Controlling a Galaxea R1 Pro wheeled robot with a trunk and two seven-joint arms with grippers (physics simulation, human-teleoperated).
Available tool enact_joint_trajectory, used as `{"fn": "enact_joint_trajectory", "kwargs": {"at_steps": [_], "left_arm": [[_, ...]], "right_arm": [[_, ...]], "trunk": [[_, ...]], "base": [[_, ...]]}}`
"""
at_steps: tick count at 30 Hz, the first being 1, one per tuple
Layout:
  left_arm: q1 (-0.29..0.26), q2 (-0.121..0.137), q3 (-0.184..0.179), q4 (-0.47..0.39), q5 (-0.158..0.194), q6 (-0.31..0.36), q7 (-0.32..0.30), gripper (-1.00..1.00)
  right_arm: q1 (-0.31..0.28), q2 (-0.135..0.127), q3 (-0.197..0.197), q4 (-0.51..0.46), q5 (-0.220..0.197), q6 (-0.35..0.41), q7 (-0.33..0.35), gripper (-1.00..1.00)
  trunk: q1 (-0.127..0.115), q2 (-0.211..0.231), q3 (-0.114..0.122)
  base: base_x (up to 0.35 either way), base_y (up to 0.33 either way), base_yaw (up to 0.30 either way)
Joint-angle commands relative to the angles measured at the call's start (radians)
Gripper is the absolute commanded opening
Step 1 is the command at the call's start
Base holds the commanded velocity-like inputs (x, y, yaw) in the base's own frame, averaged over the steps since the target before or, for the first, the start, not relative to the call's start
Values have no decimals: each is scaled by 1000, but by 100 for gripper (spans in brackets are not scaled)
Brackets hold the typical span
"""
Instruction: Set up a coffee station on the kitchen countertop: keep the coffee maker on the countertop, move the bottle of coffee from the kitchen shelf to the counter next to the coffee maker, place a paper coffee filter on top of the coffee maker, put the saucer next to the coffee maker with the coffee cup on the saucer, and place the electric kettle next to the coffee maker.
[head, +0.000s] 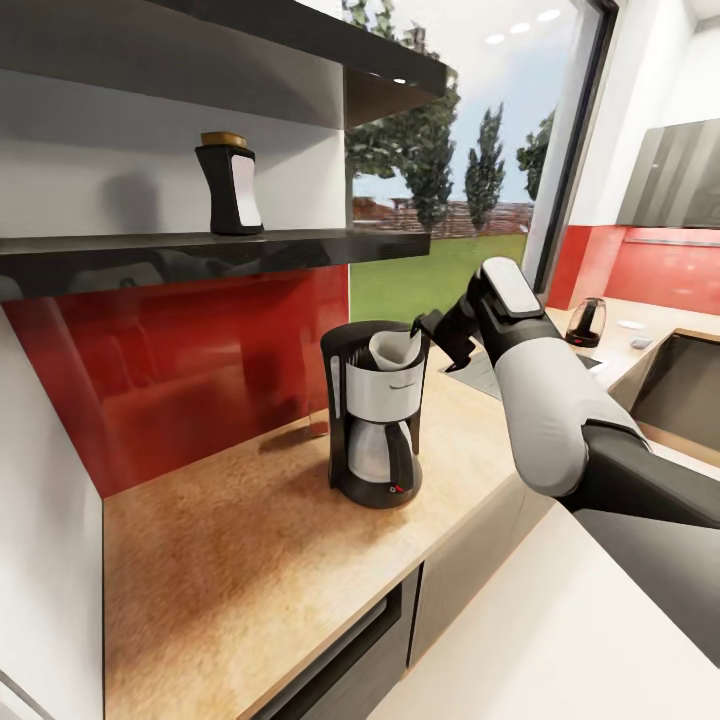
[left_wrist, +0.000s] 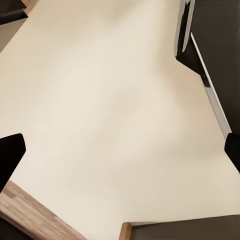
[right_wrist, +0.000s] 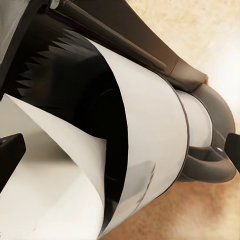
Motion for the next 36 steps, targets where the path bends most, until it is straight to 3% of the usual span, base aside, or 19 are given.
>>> {"fn": "enact_joint_trajectory", "kwargs": {"at_steps": [1,7,17,27,36], "left_arm": [[0,0,2,0,1,0,2,100],[0,1,2,0,1,0,2,100],[0,1,2,1,2,-1,2,100],[0,-2,2,-1,0,-2,2,100],[0,-4,3,-4,0,-3,3,100]], "right_arm": [[-1,1,-5,-2,-3,6,-7,100],[-1,1,-2,-34,-5,6,-8,100],[-1,1,-1,-202,-7,8,-11,100],[-1,1,0,-283,-9,14,-9,100],[2,1,-1,-322,-3,74,-7,100]], "trunk": [[1,-2,-2],[1,-2,-2],[1,-2,-2],[1,-2,-2],[1,-2,-2]], "base": [[0,0,0],[0,0,0],[0,0,0],[-1,-7,0],[-70,-229,0]]}}
